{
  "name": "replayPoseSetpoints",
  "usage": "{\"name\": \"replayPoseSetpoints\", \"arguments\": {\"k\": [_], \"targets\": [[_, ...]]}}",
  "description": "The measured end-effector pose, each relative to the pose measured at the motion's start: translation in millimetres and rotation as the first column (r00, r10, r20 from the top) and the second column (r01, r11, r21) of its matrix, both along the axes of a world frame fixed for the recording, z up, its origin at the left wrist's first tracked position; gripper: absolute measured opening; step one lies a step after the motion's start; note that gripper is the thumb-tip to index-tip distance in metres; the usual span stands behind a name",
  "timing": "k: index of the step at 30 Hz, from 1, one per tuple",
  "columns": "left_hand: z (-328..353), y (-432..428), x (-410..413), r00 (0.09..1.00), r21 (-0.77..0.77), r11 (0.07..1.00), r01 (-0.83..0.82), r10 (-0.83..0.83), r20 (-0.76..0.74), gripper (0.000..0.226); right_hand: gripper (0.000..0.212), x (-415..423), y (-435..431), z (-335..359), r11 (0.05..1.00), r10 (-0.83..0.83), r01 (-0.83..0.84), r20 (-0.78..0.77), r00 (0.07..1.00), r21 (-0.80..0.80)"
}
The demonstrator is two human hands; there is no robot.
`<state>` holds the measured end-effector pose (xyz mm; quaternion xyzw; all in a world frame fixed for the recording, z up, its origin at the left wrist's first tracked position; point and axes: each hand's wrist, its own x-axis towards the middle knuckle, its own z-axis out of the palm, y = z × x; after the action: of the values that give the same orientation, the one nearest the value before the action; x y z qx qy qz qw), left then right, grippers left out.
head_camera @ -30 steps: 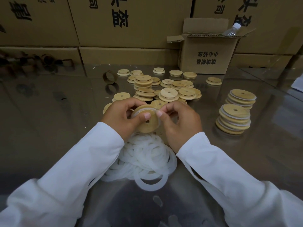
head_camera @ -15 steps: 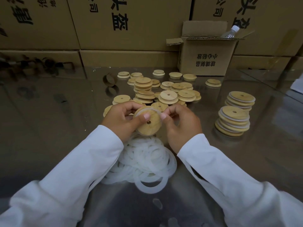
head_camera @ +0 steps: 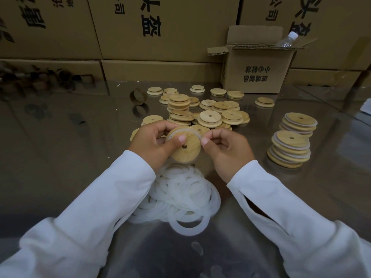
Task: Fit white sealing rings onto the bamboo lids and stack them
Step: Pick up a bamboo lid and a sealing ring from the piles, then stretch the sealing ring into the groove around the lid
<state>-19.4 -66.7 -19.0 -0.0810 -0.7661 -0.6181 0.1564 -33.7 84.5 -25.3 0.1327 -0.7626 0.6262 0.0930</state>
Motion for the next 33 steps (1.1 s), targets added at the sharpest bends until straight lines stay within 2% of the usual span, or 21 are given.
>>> {"name": "replayPoseSetpoints", "arguments": {"k": [7,11,14,19,22,24,26,29,31,33], "targets": [[1,-2,0,1.0,-0.026,1.0,0.006,-0.007,-0.023,0.013,0.026,0,1,1,0.989,0.123,-0.119,0.043,0.991,-0.084],[0,-3,-1,1.0,-0.022,1.0,-0.006,0.006,-0.006,0.013,0.023,-1,0,0,0.991,0.088,-0.08,0.063,0.994,-0.109],[1,-5,-3,0.999,0.042,0.998,-0.04,0.039,0.027,0.011,0.016,-3,2,0,0.991,0.04,-0.029,0.082,0.996,-0.134],[0,-5,-3,0.992,0.117,0.993,-0.012,-0.003,0.127,0.009,0.013,-1,2,-1,0.989,0.137,-0.128,0.129,0.982,-0.07],[-1,-2,-2,0.983,0.148,0.988,0.037,-0.063,0.174,0.019,0.007,-3,4,-1,0.993,0.121,-0.118,0.116,0.986,-0.026],[1,-4,-2,0.984,0.197,0.98,0.004,-0.039,0.175,0.016,0.005,-11,10,1,0.999,0.04,-0.04,0.111,0.993,-0.004],[2,-8,-5,0.985,0.199,0.977,-0.082,0.048,0.167,0.015,0.004,-22,20,1,0.993,-0.12,0.121,0.109,0.987,-0.002],[0,-15,-9,0.976,0.166,0.968,-0.191,0.169,0.134,0.013,0.02,-36,37,-1,0.914,-0.405,0.404,0.092,0.91,0.036],[-2,-18,-13,0.97,0.134,0.964,-0.229,0.213,0.118,0.013,0.035,-41,48,-2,0.849,-0.522,0.509,0.084,0.848,0.141],[-7,-21,-18,0.966,0.084,0.965,-0.249,0.242,0.087,0.014,0.042,-42,53,-3,0.798,-0.579,0.544,0.077,0.812,0.26]]}}
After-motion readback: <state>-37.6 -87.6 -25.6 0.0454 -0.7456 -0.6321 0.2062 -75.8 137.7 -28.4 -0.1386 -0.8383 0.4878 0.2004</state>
